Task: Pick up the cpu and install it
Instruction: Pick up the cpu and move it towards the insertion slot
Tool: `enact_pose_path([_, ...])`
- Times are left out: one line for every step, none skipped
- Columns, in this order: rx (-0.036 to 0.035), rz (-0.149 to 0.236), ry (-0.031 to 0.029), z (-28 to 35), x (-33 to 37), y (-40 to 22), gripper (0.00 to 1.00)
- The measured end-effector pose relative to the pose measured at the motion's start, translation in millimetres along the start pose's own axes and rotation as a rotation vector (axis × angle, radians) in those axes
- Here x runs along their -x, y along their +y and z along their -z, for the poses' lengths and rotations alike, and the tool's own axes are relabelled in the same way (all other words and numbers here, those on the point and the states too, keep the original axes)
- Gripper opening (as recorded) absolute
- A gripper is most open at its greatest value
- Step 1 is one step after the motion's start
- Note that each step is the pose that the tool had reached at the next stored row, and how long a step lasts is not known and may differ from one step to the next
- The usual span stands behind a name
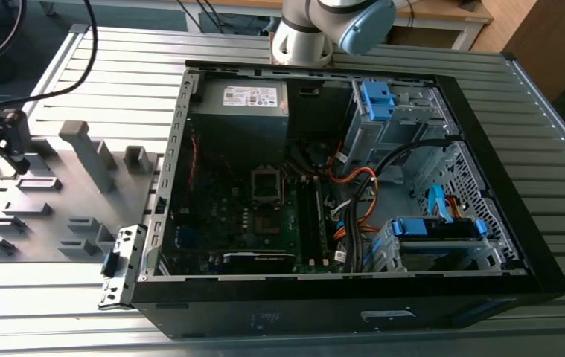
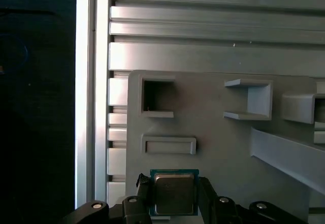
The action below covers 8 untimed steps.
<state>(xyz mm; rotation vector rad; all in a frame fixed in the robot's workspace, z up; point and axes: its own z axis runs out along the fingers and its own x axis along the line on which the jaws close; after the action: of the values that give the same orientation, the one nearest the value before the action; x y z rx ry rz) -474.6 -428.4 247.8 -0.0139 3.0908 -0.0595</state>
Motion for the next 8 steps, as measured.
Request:
enact_pose_path([0.0,0.0,0.0,2.6,0.2,-0.1,0.47])
enact_pose_path([0.0,0.0,0.0,5.4,0.3,-0.2,0.47])
enact_pose_path([0.0001,0.0,0.0001,8.3,0.4,-0.3,0.47])
enact_pose_path([0.0004,0.0,0.0,11.6,0.6,-0.5,0.47])
enact_pose_path([0.0006,0.0,0.0,14.8,0.8,-0.6,0.47])
enact_pose_path([0.0009,0.0,0.0,18.5,0.9,-0.7,0.47])
enact_pose_path([0.0012,0.0,-0.0001,21.8,1.1,-0.8,0.47])
enact_pose_path([0.0016,0.0,0.0,25.2,1.3,-1.0,0.47])
